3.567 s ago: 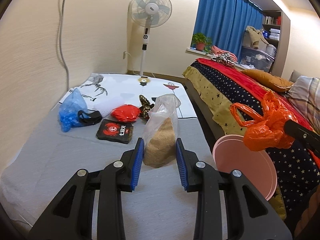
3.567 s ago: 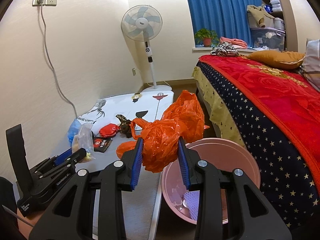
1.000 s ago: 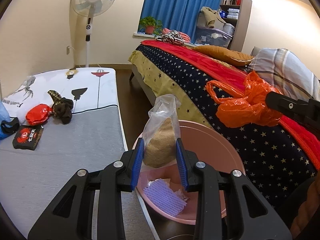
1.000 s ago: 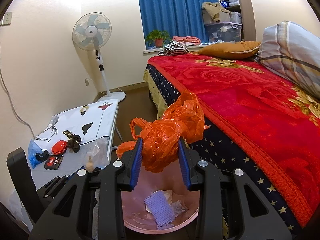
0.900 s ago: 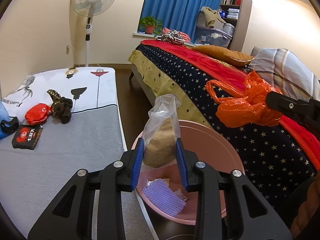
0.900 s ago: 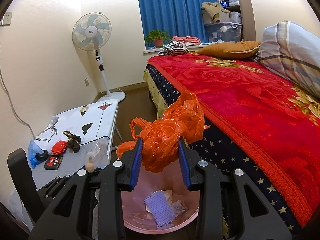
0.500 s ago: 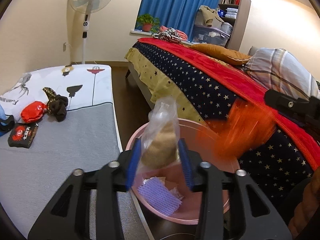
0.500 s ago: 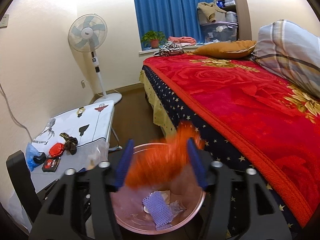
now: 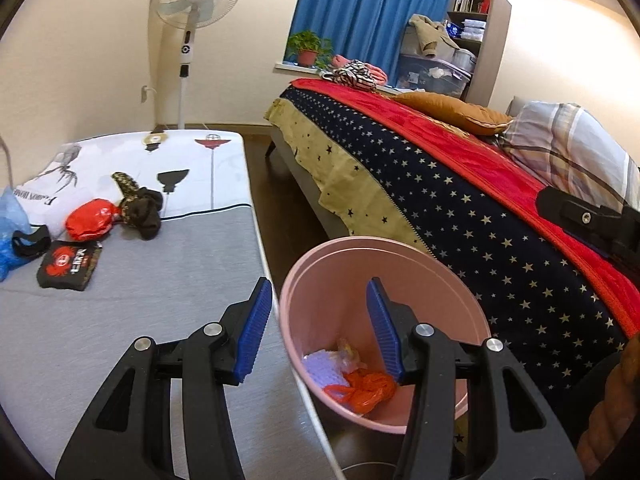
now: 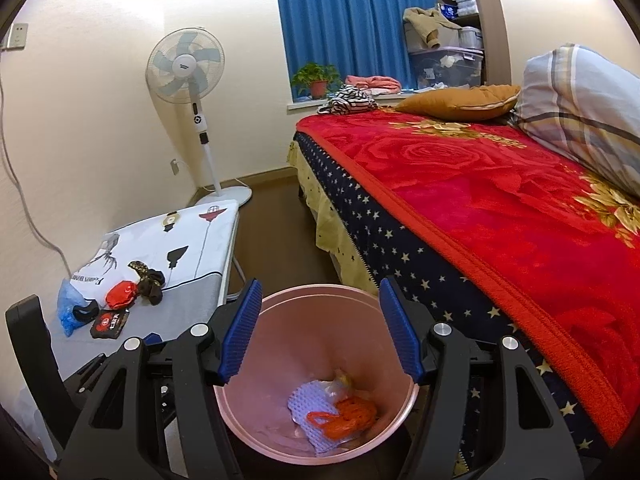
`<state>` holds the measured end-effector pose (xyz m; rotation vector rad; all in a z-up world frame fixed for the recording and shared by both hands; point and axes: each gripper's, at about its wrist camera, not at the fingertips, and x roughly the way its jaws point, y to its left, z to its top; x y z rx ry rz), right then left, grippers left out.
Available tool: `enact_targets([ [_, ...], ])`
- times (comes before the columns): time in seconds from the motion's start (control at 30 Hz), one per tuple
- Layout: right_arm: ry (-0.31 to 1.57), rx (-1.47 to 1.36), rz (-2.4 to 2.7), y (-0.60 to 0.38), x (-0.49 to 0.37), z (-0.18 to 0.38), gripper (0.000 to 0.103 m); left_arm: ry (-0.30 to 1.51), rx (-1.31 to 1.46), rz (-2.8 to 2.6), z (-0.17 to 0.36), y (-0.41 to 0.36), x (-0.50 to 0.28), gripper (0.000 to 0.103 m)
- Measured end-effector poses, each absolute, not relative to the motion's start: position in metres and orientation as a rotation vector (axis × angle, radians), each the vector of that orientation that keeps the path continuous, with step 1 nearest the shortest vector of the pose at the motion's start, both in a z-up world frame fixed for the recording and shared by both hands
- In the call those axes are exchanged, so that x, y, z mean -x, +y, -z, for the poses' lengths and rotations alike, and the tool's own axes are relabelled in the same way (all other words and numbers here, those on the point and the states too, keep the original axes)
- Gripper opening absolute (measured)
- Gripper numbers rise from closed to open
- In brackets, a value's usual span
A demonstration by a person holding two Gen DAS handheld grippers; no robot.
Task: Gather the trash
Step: 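Move both grippers back toward the remaining trash on the mattress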
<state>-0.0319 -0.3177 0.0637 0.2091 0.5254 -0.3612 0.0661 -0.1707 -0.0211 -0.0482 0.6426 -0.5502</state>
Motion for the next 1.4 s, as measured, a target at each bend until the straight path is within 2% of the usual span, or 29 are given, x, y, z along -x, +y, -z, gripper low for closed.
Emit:
enact_targets([
  [0.1,0.519,-0.206,0.341,-0.311,0.032,-0.064,0.058,0.639,0.056,0.53,0.019,-0.16,-0.065,0.042],
  [0.27,0.517,-0.202,0.279,-0.299,0.026,-0.063,0.039,0.627,0.083,0.469,0.017,-0.135,-0.069,0.032],
  [0.37,0.511,-0.193,0.236,-0.287,0.021,-0.062,0.033,0.626,0.099,0.424,0.018,-0.12,-0.074,0.027],
  [0.87,0.539,-0.239,0.05,-0.243,-0.033,-0.033,0.027,0.625,0.153,0.222,0.028,-0.056,-0.103,0.024],
  [1.4,0.582,-0.273,-0.103,-0.202,-0.113,0.002,0.027,0.639,0.224,0.032,0.043,0.007,-0.144,0.023],
])
